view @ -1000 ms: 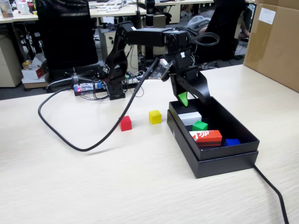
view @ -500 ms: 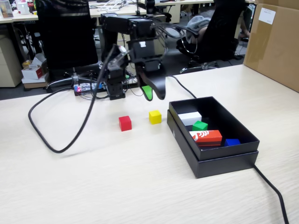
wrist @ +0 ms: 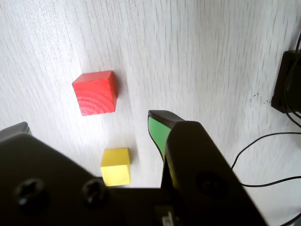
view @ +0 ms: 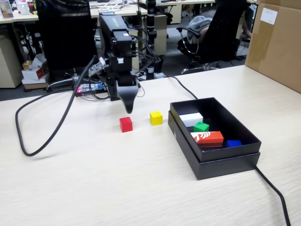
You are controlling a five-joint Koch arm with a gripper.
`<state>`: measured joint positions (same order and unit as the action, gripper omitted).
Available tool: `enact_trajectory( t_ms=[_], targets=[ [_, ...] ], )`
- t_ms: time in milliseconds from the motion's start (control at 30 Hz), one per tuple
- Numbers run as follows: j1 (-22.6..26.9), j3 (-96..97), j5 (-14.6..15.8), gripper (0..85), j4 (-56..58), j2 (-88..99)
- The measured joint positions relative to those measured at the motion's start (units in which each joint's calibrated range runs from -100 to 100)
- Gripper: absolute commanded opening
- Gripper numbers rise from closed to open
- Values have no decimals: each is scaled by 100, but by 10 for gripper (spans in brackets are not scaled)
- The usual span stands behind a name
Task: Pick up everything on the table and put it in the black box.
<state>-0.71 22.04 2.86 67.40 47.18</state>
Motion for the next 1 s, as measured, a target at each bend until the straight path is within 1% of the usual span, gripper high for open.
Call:
enact_trajectory(
  t_ms=[200, 433, 667, 1000],
  targets=[
    [-112, 155, -68, 496, -8, -91],
    [-200, 155, -215, 491, -426, -712],
    [-249, 164, -234, 491, -805, -1243],
    [-269, 256, -288, 459, -836, -1592]
  ],
)
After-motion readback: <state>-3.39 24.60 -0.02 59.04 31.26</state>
